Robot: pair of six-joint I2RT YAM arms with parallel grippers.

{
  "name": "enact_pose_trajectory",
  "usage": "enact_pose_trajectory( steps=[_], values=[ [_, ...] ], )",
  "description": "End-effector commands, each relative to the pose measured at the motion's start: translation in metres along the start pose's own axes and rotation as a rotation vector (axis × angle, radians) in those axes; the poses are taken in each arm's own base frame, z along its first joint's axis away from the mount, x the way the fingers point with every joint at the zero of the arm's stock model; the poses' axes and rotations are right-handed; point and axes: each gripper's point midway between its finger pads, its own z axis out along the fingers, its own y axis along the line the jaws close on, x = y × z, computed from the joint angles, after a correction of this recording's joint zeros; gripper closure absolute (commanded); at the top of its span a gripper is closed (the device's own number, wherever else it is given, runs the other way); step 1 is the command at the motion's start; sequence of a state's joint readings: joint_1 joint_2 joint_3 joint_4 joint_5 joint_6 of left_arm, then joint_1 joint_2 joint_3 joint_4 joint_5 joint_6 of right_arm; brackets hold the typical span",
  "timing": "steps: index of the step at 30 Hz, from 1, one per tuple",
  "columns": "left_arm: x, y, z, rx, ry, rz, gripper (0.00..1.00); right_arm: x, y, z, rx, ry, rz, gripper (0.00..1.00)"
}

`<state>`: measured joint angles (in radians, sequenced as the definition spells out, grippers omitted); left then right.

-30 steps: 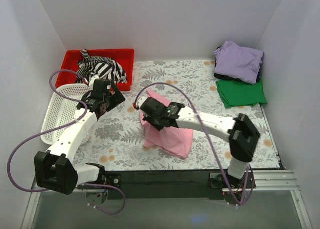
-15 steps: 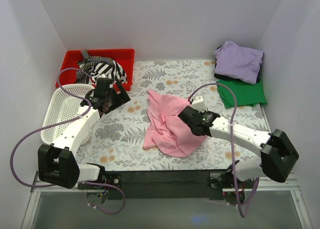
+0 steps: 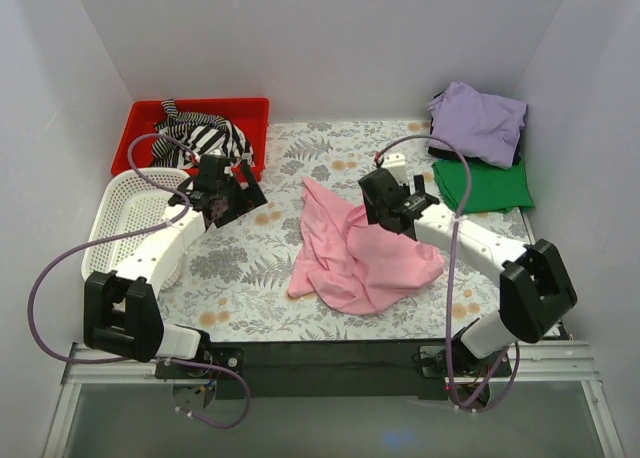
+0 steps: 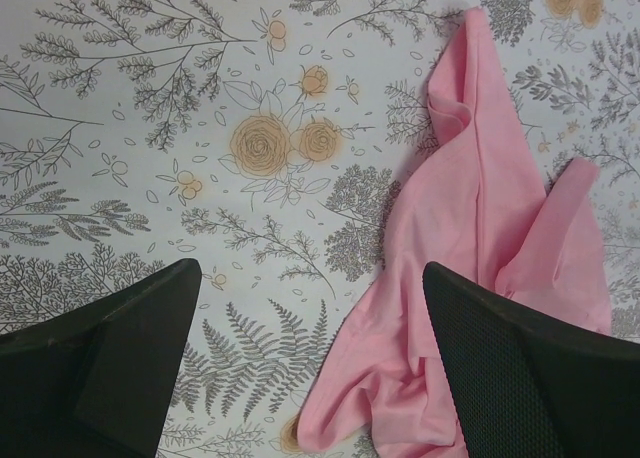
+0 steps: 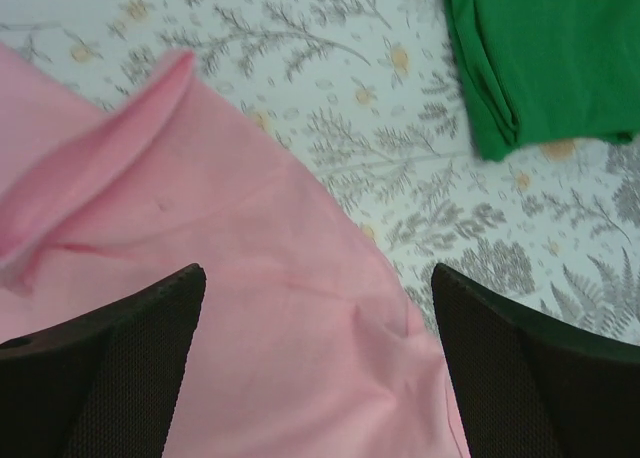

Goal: Fold and stack the t-shirts
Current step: Flatten the tshirt out

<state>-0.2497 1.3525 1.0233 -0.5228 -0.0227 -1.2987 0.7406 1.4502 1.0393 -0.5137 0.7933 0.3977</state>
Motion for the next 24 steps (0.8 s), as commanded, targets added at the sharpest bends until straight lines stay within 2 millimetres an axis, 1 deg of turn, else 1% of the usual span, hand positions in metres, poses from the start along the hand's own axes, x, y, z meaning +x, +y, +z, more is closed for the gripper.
enact_pose_trajectory(
  steps=[1,2,3,4,5,6,7,8,9,14,15,18,20,21,22,24],
  values=[
    [-0.013,-0.011,-0.002,0.039,-0.023,0.019,0.07,-0.030,0.035,0.036,-0.163,-0.005,-0.016,0.02],
    [-0.006,-0.017,-0.001,0.082,0.014,0.030,0.07,-0.029,0.034,0.047,-0.167,0.010,-0.019,0.02],
    [-0.004,-0.022,0.000,0.108,0.027,0.036,0.07,-0.027,0.040,0.058,-0.176,0.029,-0.039,0.02],
    [-0.002,-0.025,0.002,0.124,0.038,0.040,0.07,-0.032,0.051,0.062,-0.228,0.013,-0.031,0.02],
    [0.005,-0.031,0.003,0.166,0.072,0.050,0.07,-0.033,0.053,0.068,-0.249,0.017,-0.029,0.02],
    [0.007,-0.036,0.004,0.195,0.084,0.057,0.07,-0.034,0.058,0.073,-0.274,0.024,-0.025,0.02],
    [0.005,-0.042,0.005,0.222,0.082,0.063,0.07,-0.036,0.065,0.076,-0.336,0.025,-0.003,0.04],
    [0.009,-0.048,0.008,0.259,0.113,0.065,0.07,-0.036,0.068,0.078,-0.355,0.034,0.009,0.05],
    [0.008,-0.054,0.009,0.290,0.112,0.074,0.07,-0.038,0.072,0.081,-0.375,0.041,0.018,0.05],
    [0.013,-0.081,0.017,0.407,0.191,0.082,0.07,-0.041,0.071,0.087,-0.408,0.060,0.051,0.06],
    [0.018,-0.085,0.020,0.436,0.223,0.083,0.07,-0.039,0.071,0.089,-0.410,0.065,0.052,0.06],
    [0.023,-0.095,0.023,0.485,0.258,0.089,0.07,-0.032,0.068,0.093,-0.420,0.094,0.070,0.07],
    [0.035,-0.099,0.030,0.511,0.316,0.094,0.07,-0.020,0.065,0.098,-0.415,0.131,0.076,0.07],
    [0.038,-0.099,0.033,0.508,0.330,0.093,0.07,-0.018,0.065,0.099,-0.418,0.136,0.082,0.07],
    [0.044,-0.097,0.041,0.497,0.353,0.090,0.07,-0.015,0.062,0.101,-0.423,0.148,0.087,0.08],
    [0.053,-0.098,0.048,0.489,0.374,0.101,0.07,-0.007,0.060,0.104,-0.420,0.167,0.101,0.08]
  ],
)
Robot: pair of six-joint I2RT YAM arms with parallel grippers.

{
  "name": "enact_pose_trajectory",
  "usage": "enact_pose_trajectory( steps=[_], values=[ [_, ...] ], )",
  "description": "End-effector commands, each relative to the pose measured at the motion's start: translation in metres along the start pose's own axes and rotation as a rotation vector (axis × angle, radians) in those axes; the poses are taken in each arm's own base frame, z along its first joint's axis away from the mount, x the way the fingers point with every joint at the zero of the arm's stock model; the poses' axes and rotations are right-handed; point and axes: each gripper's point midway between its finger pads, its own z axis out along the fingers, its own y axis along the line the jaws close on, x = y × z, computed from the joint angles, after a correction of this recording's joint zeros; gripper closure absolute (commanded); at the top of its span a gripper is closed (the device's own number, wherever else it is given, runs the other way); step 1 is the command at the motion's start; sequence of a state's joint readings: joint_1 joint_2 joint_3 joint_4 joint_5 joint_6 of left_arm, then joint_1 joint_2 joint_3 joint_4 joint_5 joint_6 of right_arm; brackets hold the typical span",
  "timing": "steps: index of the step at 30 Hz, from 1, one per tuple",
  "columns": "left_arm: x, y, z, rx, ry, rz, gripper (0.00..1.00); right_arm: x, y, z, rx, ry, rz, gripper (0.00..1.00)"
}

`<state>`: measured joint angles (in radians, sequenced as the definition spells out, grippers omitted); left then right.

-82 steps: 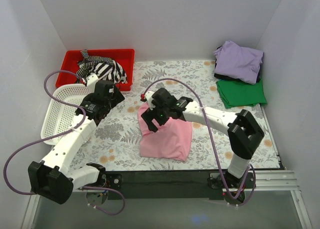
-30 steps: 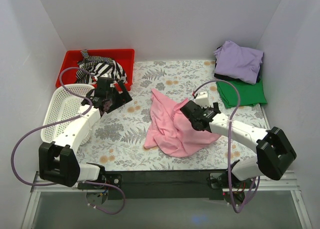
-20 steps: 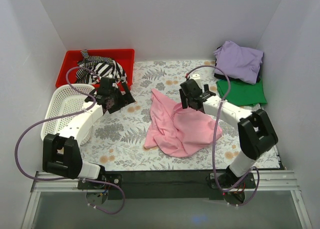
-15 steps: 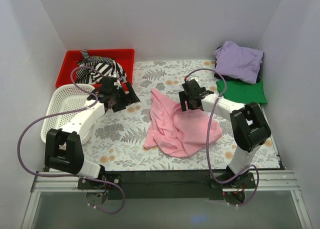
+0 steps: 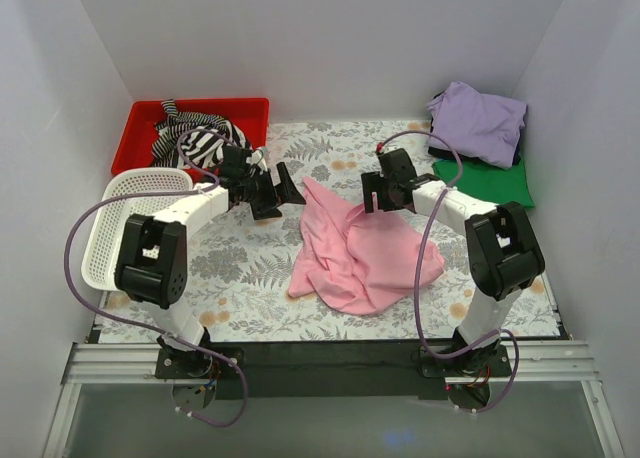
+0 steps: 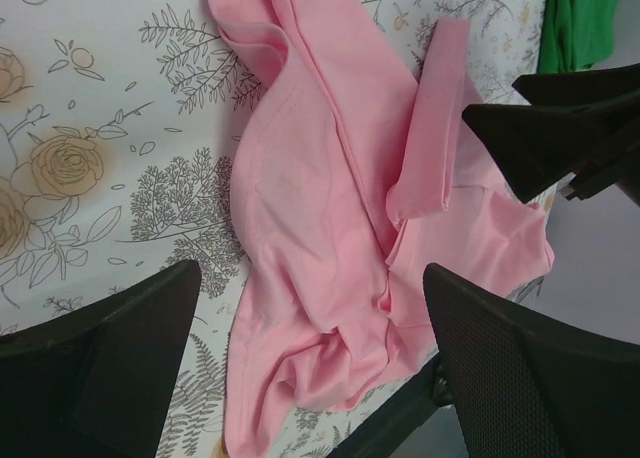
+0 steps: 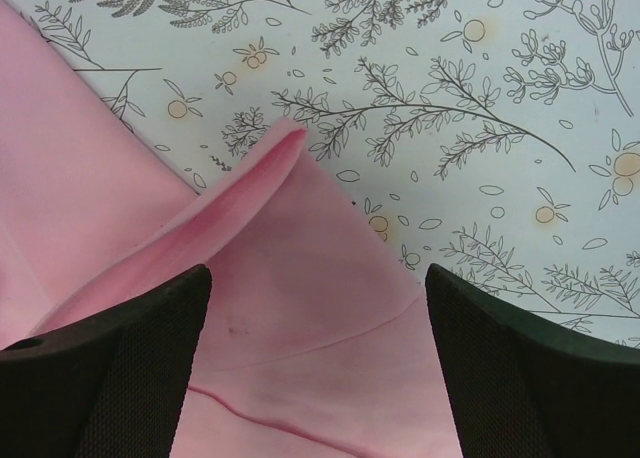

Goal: Fold and stack the t-shirts
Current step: Flatten the tshirt out

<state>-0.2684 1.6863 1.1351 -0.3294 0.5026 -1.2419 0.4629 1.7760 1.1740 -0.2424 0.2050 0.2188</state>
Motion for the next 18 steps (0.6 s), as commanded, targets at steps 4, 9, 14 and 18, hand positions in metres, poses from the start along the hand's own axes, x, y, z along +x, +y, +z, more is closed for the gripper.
enact_pose_trajectory(
  steps=[4,9,14,18],
  values=[
    [0.012,-0.004,0.022,0.020,0.054,0.035,0.07,0.011,-0.003,0.012,-0.065,0.016,0.058,0.10],
    [0.023,0.005,0.040,0.001,0.093,0.030,0.07,0.022,-0.004,0.018,-0.111,0.046,0.076,0.15],
    [0.023,0.003,0.054,0.004,0.112,0.037,0.07,0.037,0.003,0.020,-0.176,0.090,0.095,0.22],
    [0.027,0.003,0.067,0.040,0.144,0.025,0.25,0.047,0.006,0.024,-0.198,0.115,0.100,0.32]
  ],
)
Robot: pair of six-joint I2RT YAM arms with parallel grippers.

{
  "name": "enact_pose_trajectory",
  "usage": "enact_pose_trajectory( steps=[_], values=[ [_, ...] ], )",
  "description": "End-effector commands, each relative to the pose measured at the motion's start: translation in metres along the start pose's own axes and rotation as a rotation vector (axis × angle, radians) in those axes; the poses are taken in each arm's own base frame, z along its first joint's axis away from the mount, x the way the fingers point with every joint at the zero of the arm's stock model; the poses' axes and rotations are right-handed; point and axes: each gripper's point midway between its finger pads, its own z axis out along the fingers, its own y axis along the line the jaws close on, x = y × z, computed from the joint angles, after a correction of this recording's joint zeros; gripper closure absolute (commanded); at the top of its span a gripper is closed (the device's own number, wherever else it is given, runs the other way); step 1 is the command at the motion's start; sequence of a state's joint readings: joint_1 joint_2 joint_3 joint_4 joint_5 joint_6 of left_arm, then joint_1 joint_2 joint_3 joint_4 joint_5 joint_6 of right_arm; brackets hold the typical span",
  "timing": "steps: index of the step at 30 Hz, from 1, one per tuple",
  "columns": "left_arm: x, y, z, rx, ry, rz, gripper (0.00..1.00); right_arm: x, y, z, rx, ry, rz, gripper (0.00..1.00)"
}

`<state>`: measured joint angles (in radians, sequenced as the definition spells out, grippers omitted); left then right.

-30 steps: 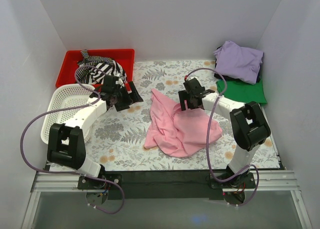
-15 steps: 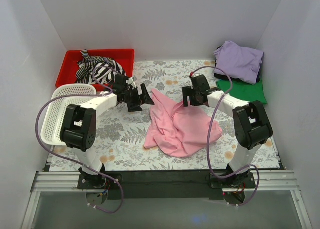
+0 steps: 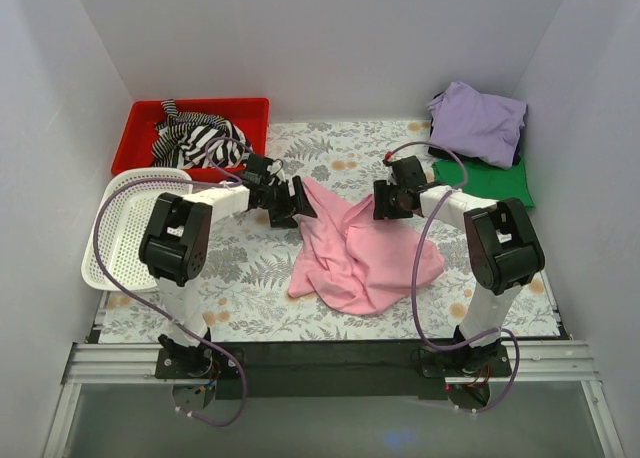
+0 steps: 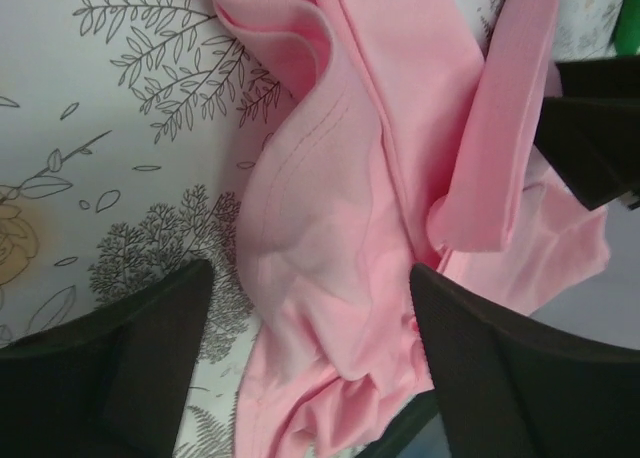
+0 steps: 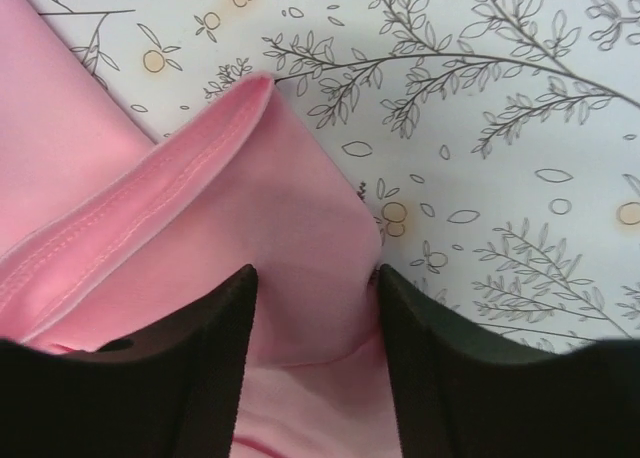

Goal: Fold and stack the t-shirts
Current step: Flatten the tshirt out

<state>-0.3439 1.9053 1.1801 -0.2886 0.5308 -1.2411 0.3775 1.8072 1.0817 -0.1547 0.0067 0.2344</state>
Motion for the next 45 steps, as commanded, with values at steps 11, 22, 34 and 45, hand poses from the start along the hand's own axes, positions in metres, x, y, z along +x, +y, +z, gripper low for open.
enact_pose_trajectory(
  steps=[11,22,34,45],
  values=[
    [-0.017,-0.025,0.006,0.073,-0.040,0.075,1.00,-0.023,0.016,-0.039,-0.082,-0.134,-0.014,0.99],
    [-0.023,-0.043,-0.156,-0.235,-0.288,0.183,1.00,-0.055,-0.031,-0.195,0.209,-0.502,0.024,0.99],
    [0.076,0.009,-0.227,-0.426,-0.270,0.016,1.00,-0.001,-0.075,-0.266,0.397,-0.587,0.154,0.99],
    [0.075,0.004,-0.222,-0.394,-0.269,-0.005,0.22,0.007,-0.043,-0.232,0.222,-0.470,0.110,0.99]
  ],
)
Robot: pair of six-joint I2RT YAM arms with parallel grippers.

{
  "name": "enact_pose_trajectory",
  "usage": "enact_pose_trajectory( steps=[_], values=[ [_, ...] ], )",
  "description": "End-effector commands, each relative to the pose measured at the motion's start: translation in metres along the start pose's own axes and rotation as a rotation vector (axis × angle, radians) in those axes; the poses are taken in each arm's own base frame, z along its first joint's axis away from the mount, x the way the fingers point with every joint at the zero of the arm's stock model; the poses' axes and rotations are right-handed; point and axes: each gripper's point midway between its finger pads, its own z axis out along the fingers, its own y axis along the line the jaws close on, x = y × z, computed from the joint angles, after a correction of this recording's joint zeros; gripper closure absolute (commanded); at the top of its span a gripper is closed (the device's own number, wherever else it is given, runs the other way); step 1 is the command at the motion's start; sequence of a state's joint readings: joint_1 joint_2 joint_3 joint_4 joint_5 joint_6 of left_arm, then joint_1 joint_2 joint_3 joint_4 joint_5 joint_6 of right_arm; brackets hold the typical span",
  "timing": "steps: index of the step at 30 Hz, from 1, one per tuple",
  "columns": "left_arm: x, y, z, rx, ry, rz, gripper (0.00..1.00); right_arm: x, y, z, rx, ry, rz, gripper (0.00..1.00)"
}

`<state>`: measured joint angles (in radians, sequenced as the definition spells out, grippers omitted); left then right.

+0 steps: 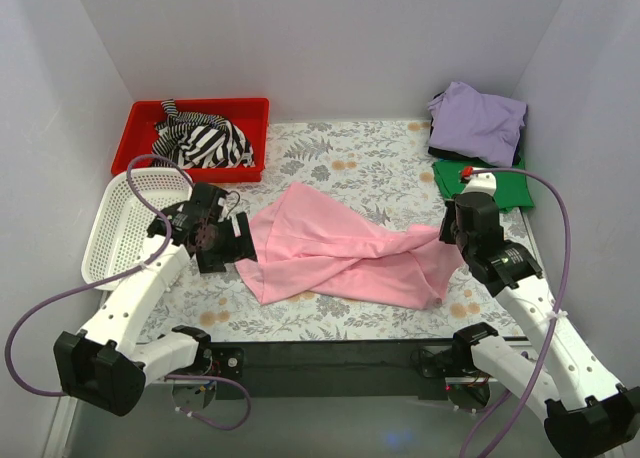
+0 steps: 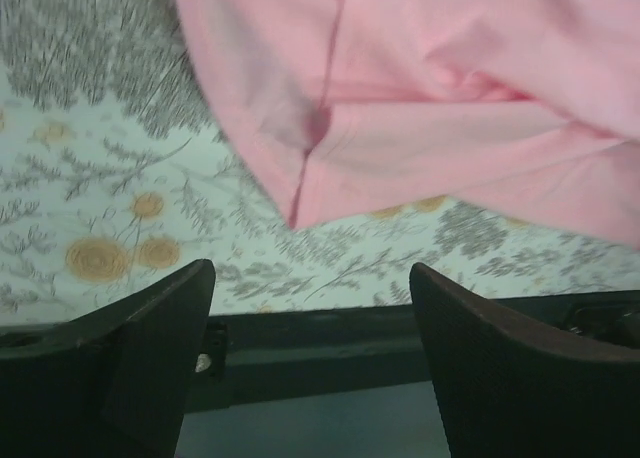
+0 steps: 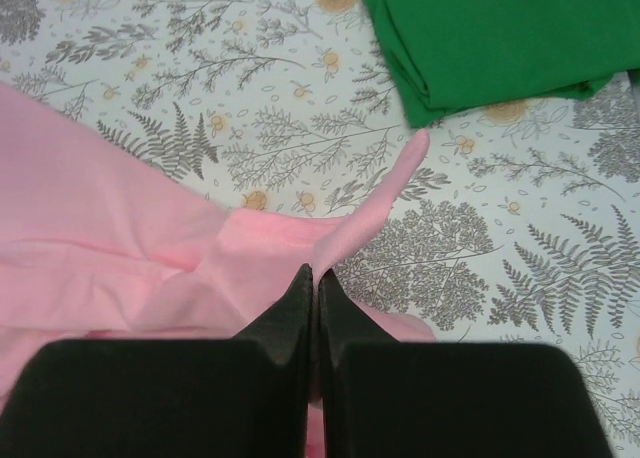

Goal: Fold and stack the t-shirts
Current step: Flatten the tshirt out

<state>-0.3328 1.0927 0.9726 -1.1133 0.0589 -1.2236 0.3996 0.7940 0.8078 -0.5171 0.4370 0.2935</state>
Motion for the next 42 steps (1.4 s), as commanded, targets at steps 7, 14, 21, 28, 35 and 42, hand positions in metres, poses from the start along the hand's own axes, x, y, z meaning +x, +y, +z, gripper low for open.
enact_pose_trajectory(
  steps=[7,14,21,28,35,42],
  values=[
    [-0.123,-0.121,-0.007,0.419,-0.281,0.097,0.20,-0.001,0.019,0.004,-0.087,0.014,0.010,0.99],
    [-0.150,-0.126,0.090,0.315,-0.184,0.084,0.18,-0.002,0.032,0.013,-0.128,0.026,0.012,0.99],
    [-0.155,-0.110,0.122,0.200,-0.159,0.105,0.17,0.002,0.037,0.023,-0.136,0.045,0.002,0.99],
    [-0.137,-0.095,0.129,0.141,-0.103,0.116,0.16,0.009,0.042,0.032,-0.146,0.074,-0.004,0.99],
    [-0.100,-0.082,0.138,0.111,-0.021,0.121,0.18,0.007,0.043,0.032,-0.146,0.063,0.004,0.99],
    [-0.079,-0.086,0.146,0.156,0.027,0.123,0.33,0.010,0.041,0.031,-0.144,0.064,0.010,0.99]
  ],
)
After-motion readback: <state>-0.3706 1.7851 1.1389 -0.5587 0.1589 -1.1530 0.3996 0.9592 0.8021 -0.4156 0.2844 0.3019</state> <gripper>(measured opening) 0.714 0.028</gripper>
